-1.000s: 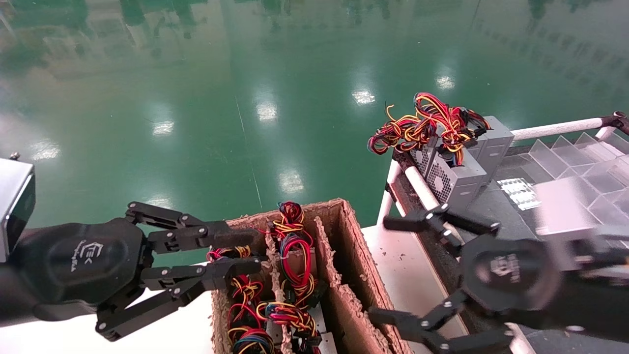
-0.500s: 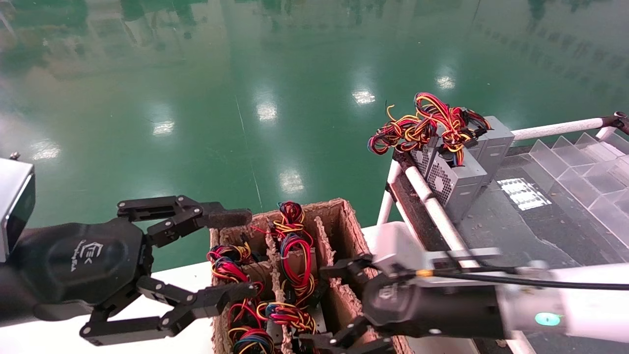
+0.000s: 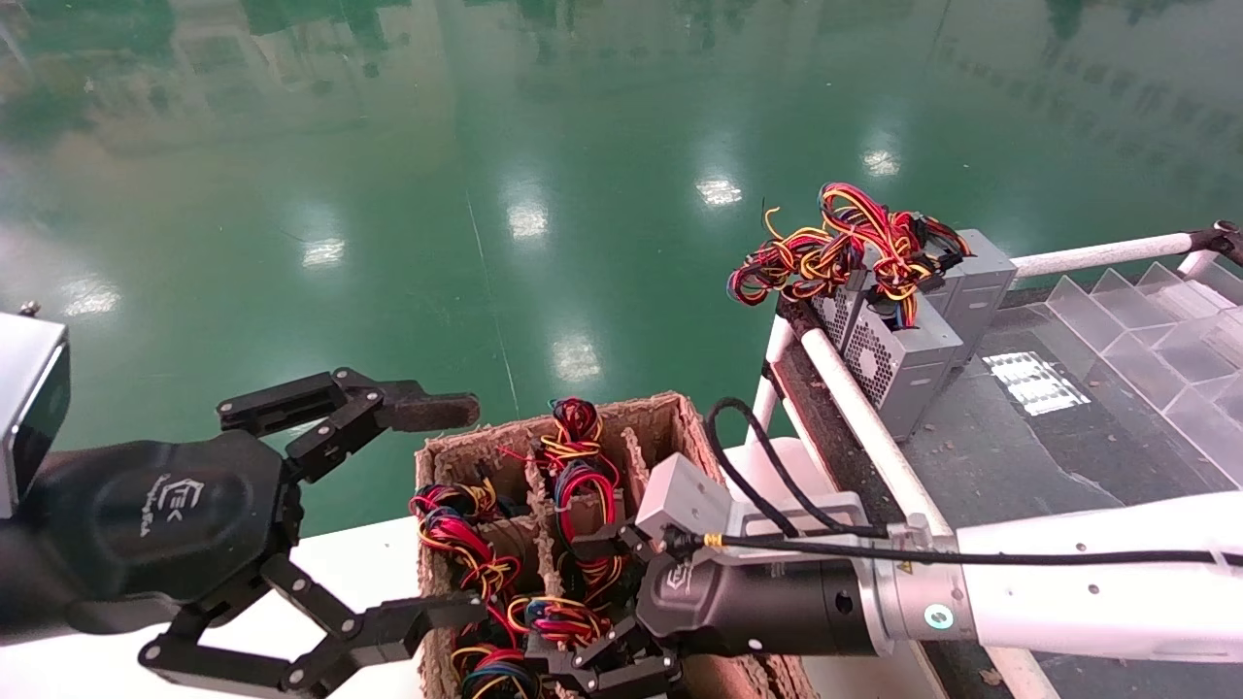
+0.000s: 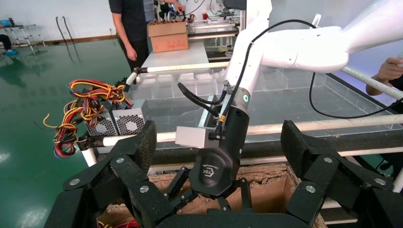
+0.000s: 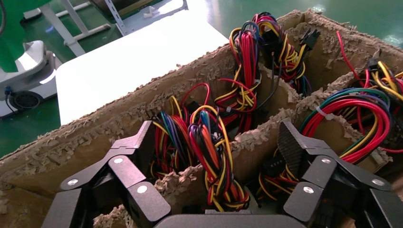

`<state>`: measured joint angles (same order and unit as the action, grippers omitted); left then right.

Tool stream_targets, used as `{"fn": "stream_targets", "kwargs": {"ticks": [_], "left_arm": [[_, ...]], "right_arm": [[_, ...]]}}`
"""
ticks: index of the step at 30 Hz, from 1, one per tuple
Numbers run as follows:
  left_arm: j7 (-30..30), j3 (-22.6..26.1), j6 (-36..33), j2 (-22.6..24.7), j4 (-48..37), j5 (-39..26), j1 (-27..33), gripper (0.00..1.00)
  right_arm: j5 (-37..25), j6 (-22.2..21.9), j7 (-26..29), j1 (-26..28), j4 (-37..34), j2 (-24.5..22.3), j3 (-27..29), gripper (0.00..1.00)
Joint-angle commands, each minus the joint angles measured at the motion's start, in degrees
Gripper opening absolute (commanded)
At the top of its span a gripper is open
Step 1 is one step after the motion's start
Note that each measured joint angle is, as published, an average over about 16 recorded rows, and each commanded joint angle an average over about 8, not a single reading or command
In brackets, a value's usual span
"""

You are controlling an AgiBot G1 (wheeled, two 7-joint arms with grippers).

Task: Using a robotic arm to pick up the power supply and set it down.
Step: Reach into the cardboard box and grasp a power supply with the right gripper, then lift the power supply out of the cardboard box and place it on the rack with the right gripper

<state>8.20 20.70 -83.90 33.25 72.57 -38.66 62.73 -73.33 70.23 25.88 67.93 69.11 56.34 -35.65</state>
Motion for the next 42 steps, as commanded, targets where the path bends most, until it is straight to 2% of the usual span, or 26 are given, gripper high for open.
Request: {"fn": "stream_targets", "kwargs": {"ticks": [1,25,42], "left_arm": [[0.00,0.00,0.00,0.00,0.00,0.00,0.00,1.00],[-0.01,0.02,0.01,-0.01,0.00,0.01,0.00,1.00],[-0.01,0.03,0.01,-0.01,0.00,0.02,0.01,1.00]], "right_arm": [[-0.32,-0.34,0.31,-0.24,0.72,-0.02,-0.13,0.00],[-0.40,-0.89,-0.44,-0.93,-2.40,0.97,-0.35,0.00],[5.16,-0.27,-2.90,-1.74,-3.11,-1.58,3.40,0.00]]}}
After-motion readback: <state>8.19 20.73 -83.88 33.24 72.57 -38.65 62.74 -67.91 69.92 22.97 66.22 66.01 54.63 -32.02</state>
